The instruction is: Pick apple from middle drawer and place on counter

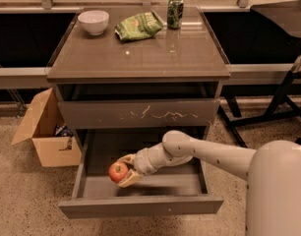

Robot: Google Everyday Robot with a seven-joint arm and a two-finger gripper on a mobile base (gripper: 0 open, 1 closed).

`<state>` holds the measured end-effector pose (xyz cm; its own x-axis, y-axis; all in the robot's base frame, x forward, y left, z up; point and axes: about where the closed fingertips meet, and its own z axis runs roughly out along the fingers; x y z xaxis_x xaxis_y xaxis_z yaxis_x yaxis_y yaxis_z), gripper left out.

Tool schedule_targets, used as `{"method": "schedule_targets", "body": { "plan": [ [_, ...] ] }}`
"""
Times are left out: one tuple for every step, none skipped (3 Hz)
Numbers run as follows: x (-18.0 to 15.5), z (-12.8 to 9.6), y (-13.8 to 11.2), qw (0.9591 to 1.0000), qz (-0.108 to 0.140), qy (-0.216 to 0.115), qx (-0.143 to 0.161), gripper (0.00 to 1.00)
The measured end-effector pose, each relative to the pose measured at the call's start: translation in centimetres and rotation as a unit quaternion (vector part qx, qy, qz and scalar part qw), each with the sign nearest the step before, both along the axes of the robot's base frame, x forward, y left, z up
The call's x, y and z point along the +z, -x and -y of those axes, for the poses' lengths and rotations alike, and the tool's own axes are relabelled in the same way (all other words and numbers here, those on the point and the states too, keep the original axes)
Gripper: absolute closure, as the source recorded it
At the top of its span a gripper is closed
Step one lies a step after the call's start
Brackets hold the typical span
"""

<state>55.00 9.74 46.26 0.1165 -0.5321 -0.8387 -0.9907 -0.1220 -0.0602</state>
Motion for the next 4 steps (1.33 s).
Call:
{"method": "schedule_targets", "body": {
  "plan": [
    [4.5,0.5,0.3,0.9994,0.016,-0.03,0.005,1.0],
    [10.8,2.2,1.2,0.998,0.04,-0.046,-0.013,1.0],
    [17.2,4.4,2.1,0.9957,0.073,-0.05,-0.029,1.0],
    [23.2,6.9,2.9,0.9917,0.112,-0.047,-0.042,1.0]
  ]
}}
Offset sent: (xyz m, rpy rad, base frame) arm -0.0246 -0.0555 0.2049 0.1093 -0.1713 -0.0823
